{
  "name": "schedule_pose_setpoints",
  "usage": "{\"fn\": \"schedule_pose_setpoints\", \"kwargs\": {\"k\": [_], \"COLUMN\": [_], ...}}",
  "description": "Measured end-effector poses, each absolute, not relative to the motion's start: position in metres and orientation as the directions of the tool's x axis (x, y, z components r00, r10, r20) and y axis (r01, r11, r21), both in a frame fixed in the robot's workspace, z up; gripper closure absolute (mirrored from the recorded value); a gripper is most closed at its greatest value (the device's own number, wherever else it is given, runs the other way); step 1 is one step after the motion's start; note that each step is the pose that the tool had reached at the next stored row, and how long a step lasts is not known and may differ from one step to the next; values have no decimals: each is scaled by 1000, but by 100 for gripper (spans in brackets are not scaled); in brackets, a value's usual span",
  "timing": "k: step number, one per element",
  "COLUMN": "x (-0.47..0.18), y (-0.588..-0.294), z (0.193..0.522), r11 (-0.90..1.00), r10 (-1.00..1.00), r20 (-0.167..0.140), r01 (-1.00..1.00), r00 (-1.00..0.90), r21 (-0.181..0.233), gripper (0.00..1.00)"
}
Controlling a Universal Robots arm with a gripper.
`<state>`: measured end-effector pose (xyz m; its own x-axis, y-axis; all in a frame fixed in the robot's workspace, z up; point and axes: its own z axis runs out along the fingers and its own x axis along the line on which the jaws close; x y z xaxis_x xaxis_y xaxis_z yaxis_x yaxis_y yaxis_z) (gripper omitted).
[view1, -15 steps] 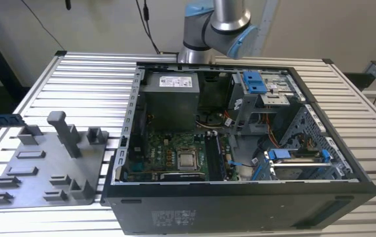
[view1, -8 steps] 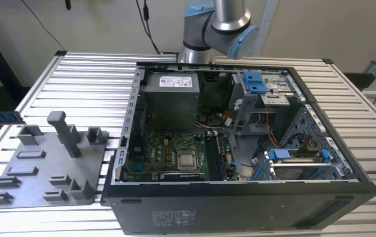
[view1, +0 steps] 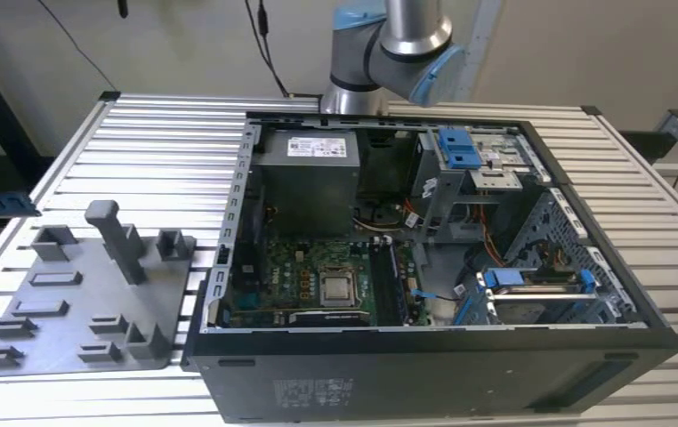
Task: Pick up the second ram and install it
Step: 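Pick up the second ram and move it above second insertion slot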
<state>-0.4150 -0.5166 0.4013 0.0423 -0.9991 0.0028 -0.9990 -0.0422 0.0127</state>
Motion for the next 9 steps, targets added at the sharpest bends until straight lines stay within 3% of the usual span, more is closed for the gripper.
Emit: {"fn": "schedule_pose_setpoints", "kwargs": {"k": [9], "x": [-415], "y": [-517], "z": [419], "r11": [-42], "r10": [-999], "r20": [3], "r01": [-999], "r00": [42], "r21": [13], "gripper": [86]}}
